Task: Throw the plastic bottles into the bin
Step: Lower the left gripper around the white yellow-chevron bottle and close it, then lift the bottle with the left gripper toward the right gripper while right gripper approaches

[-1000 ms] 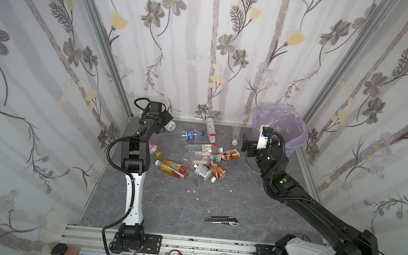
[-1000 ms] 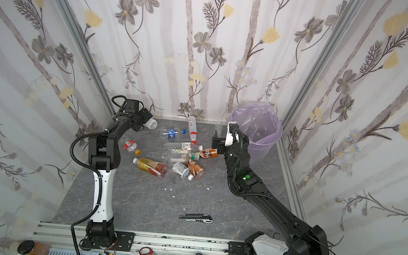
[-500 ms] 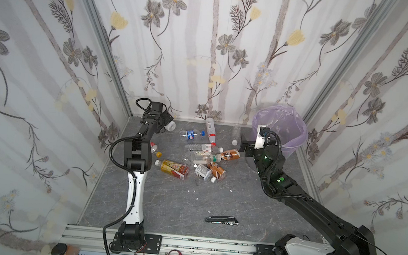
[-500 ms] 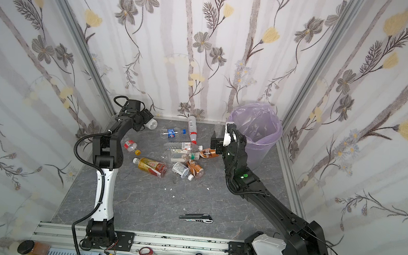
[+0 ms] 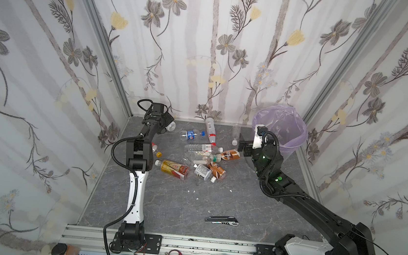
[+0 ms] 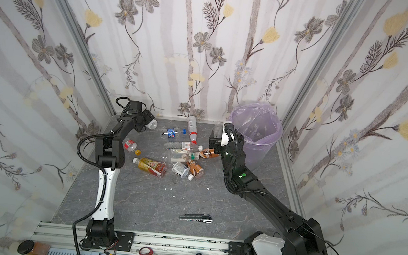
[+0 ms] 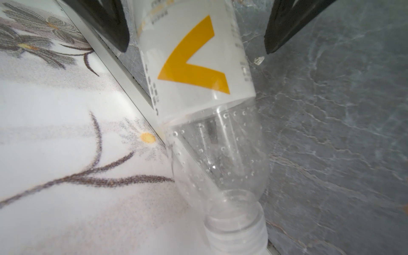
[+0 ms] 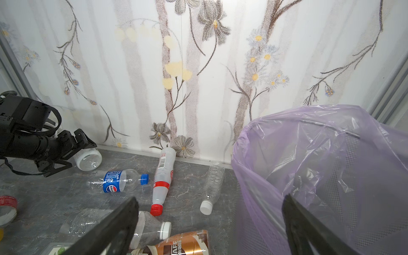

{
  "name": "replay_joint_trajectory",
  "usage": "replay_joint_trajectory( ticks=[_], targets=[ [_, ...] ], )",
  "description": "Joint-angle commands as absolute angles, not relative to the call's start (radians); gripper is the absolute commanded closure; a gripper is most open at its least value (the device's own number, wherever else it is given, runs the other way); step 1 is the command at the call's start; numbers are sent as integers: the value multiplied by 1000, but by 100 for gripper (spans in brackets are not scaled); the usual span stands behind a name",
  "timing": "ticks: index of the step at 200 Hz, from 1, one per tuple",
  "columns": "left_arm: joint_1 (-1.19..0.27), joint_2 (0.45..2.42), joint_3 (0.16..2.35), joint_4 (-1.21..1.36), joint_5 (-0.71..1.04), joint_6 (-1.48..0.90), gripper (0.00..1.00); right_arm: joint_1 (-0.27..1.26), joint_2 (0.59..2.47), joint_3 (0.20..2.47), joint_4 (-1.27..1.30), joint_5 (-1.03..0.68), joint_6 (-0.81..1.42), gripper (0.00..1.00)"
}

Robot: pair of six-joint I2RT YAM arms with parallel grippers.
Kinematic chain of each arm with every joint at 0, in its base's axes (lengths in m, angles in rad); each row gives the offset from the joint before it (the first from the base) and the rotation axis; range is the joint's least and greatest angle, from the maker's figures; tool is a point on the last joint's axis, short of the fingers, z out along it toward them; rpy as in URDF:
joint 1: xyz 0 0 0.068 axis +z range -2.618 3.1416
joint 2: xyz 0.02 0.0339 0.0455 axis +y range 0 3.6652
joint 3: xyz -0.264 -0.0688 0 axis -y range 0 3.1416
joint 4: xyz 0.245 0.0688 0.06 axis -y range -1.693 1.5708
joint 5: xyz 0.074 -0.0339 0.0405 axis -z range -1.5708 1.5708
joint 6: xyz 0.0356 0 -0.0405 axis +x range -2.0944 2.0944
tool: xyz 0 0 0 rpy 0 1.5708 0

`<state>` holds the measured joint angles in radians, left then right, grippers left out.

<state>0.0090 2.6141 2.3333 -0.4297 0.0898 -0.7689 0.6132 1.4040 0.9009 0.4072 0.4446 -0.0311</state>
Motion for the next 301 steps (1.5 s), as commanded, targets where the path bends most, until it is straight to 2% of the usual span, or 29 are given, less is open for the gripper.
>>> replay_joint_trajectory(
  ticks=[1, 73, 125, 301],
  targets=[
    [9, 2633, 2348, -433, 80, -784, 3, 614, 1402, 897, 440, 453, -45, 0],
    [9, 2656, 2366, -433, 78, -785, 9, 614, 1390, 877, 457, 470, -50, 0],
    [6, 2645, 2346, -433, 77, -784, 18, 615, 1385, 874, 465, 474, -52, 0],
    [-25, 2452, 2102, -431, 101, -715, 36, 614, 1284, 797, 445, 512, -19, 0]
  ],
)
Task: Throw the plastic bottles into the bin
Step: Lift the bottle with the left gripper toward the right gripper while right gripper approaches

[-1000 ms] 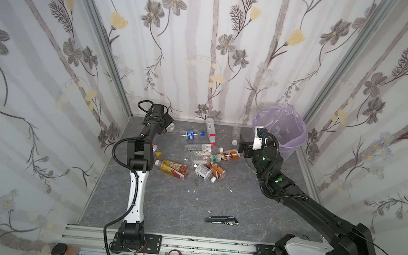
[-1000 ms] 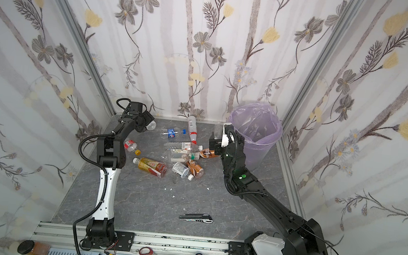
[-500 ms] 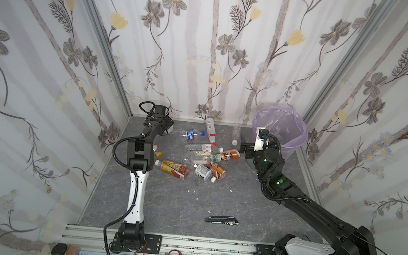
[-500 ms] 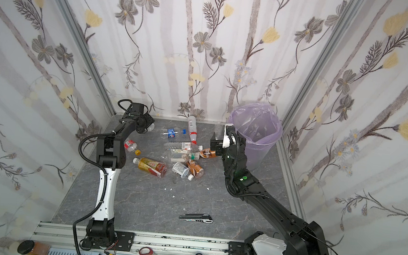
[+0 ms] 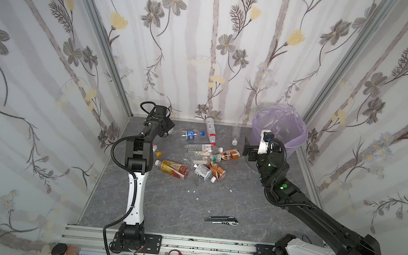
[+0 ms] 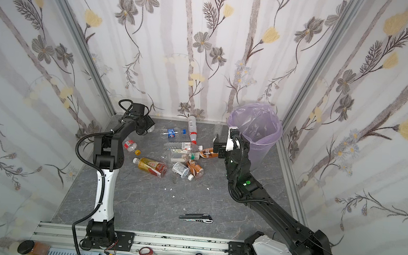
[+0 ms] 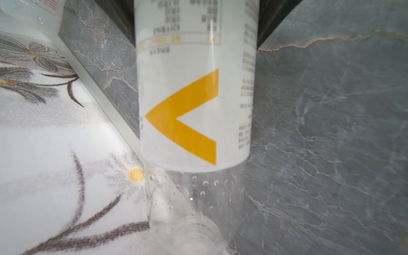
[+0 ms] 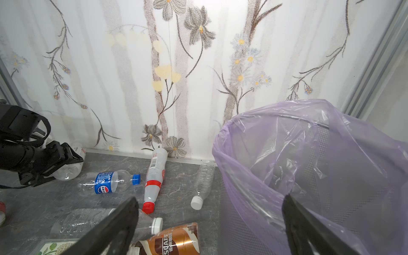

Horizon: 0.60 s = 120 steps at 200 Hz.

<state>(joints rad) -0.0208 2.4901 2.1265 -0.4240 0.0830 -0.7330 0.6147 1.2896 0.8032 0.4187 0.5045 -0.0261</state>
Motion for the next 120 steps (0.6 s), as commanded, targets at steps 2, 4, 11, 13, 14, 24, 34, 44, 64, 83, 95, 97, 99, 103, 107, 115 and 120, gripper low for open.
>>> replay_joint_trajectory(
  ticks=[2, 4, 11, 13, 14, 24, 34, 44, 64, 83, 95, 97, 99, 103, 107, 115, 120],
  targets=[
    [-25, 2449, 2098, -431, 104, -712, 37, 614, 1284, 797, 445, 511, -17, 0],
    [-26, 2444, 2095, -431, 105, -709, 37, 615, 1284, 797, 446, 510, -15, 0],
    [-28, 2429, 2078, -431, 112, -701, 37, 615, 1285, 797, 451, 509, -8, 0],
    [-29, 2421, 2072, -431, 114, -698, 38, 614, 1287, 798, 452, 508, -5, 0],
    [-29, 2419, 2069, -431, 115, -697, 38, 614, 1288, 798, 452, 508, -3, 0],
    [-35, 2388, 2039, -430, 123, -686, 41, 614, 1293, 812, 434, 509, 9, 0],
    [-40, 2354, 2004, -428, 129, -672, 41, 614, 1296, 831, 407, 515, 34, 0],
    [-49, 2323, 1971, -428, 129, -656, 42, 612, 1295, 845, 395, 521, 53, 0],
    [-64, 2263, 1907, -426, 135, -619, 42, 612, 1282, 851, 389, 499, 79, 0],
    [-83, 2194, 1833, -415, 126, -582, 42, 609, 1272, 860, 369, 450, 95, 0],
    [-99, 2146, 1782, -404, 115, -554, 42, 608, 1273, 873, 353, 434, 106, 0],
    [-101, 2138, 1772, -401, 115, -549, 42, 606, 1274, 876, 349, 434, 110, 0],
    [-104, 2128, 1761, -397, 116, -543, 42, 606, 1275, 878, 348, 435, 112, 0],
    [-110, 2109, 1741, -387, 119, -532, 42, 603, 1278, 888, 332, 433, 124, 0],
    [-117, 2090, 1721, -376, 120, -523, 42, 599, 1281, 895, 323, 429, 131, 0],
    [-130, 2051, 1674, -351, 122, -501, 42, 586, 1290, 924, 282, 406, 149, 0],
    [-139, 2024, 1644, -330, 121, -485, 42, 580, 1295, 939, 263, 394, 158, 0]
  ],
)
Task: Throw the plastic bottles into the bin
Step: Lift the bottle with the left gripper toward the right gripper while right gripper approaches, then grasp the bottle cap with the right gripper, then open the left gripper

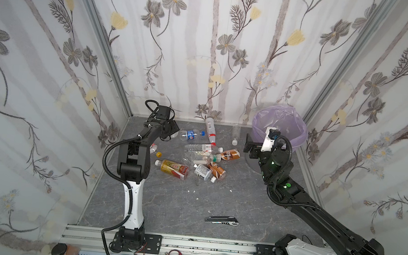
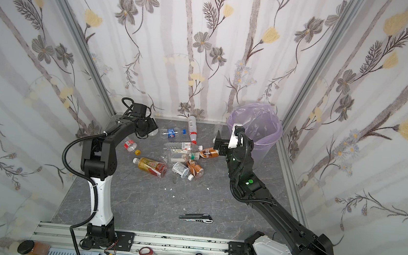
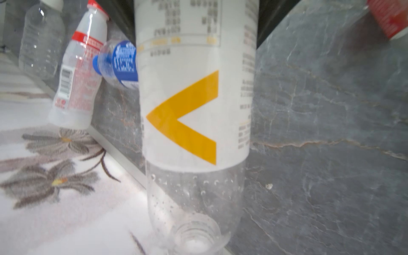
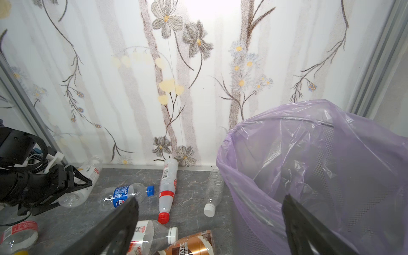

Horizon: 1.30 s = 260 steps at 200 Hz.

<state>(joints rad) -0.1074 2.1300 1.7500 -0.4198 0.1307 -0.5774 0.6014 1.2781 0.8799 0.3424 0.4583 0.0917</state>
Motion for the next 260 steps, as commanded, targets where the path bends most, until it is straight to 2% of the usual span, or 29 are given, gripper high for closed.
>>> replay_joint_trajectory(
  ticks=[1, 32, 84, 105, 192, 260],
  targets=[
    [-141, 2019, 1637, -325, 120, -483, 42, 576, 1298, 949, 254, 388, 164, 0],
    [-225, 1857, 1461, -169, 101, -361, 42, 529, 1359, 1096, 103, 287, 240, 0],
    [-354, 1642, 1188, 176, 60, -275, 42, 489, 1481, 1303, -3, 183, 342, 0],
    [-405, 1574, 1110, 294, 48, -218, 42, 453, 1537, 1375, -36, 91, 405, 0],
    [-628, 1492, 1022, 439, -59, -40, 42, 441, 1680, 1518, -11, -165, 516, 1],
    [-771, 1503, 1034, 503, -161, 71, 42, 434, 1724, 1581, -39, -220, 546, 11]
  ],
)
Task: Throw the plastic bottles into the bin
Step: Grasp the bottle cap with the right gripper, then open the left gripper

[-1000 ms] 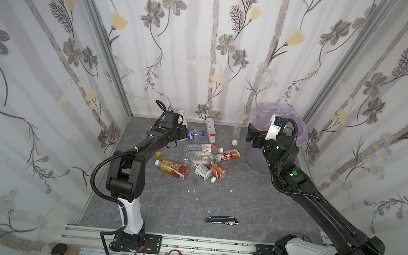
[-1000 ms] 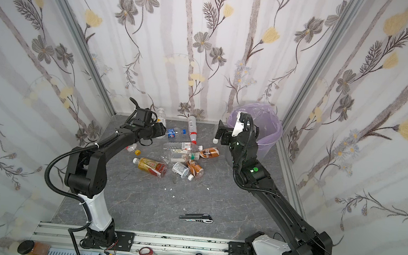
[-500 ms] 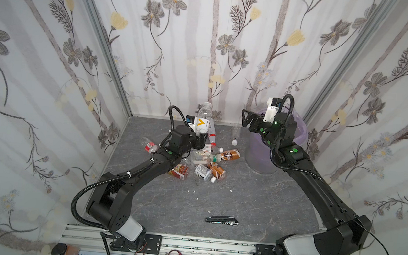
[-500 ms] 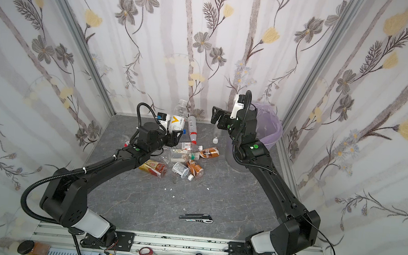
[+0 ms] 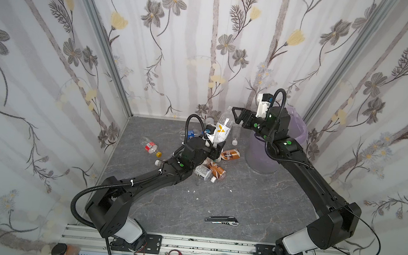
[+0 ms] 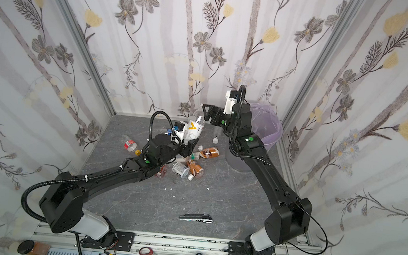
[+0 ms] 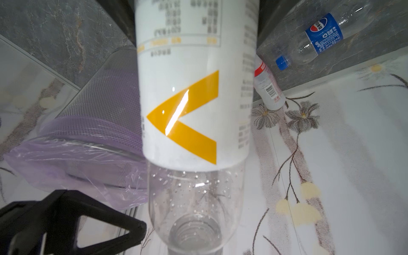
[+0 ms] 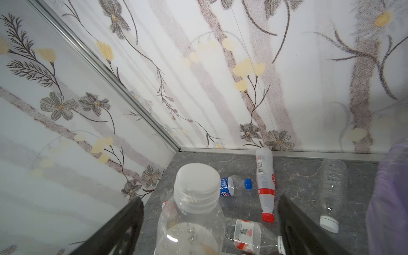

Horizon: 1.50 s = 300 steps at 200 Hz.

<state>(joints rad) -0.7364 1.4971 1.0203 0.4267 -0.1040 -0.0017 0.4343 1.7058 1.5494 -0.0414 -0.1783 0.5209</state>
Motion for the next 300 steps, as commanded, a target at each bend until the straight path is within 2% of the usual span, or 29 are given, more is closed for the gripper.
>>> replay_joint_trajectory(
  ticks=[1, 69, 128, 174, 189, 208, 231, 256, 286, 300],
  targets=[
    [-775, 1503, 1034, 504, -164, 73, 42, 433, 1724, 1581, -39, -220, 545, 11],
    [-825, 1526, 1048, 523, -215, 125, 42, 431, 1718, 1574, -34, -213, 541, 24],
    [-836, 1527, 1045, 534, -236, 142, 42, 430, 1712, 1567, -33, -208, 531, 55],
    [-837, 1526, 1046, 540, -268, 147, 41, 430, 1680, 1516, -23, -213, 537, 67],
    [-838, 1530, 1048, 540, -273, 148, 40, 431, 1668, 1498, -20, -214, 538, 73],
    [-837, 1530, 1049, 540, -278, 148, 39, 430, 1651, 1481, -14, -214, 538, 76],
    [-845, 1528, 1054, 540, -284, 151, 32, 431, 1643, 1473, -19, -211, 534, 82],
    [-849, 1525, 1054, 538, -285, 151, 22, 430, 1637, 1473, -20, -210, 529, 84],
    [-866, 1513, 1052, 538, -287, 149, 0, 431, 1635, 1495, -35, -185, 499, 86],
    [-872, 1502, 1049, 538, -293, 149, 0, 431, 1636, 1534, -67, -149, 460, 87]
  ],
)
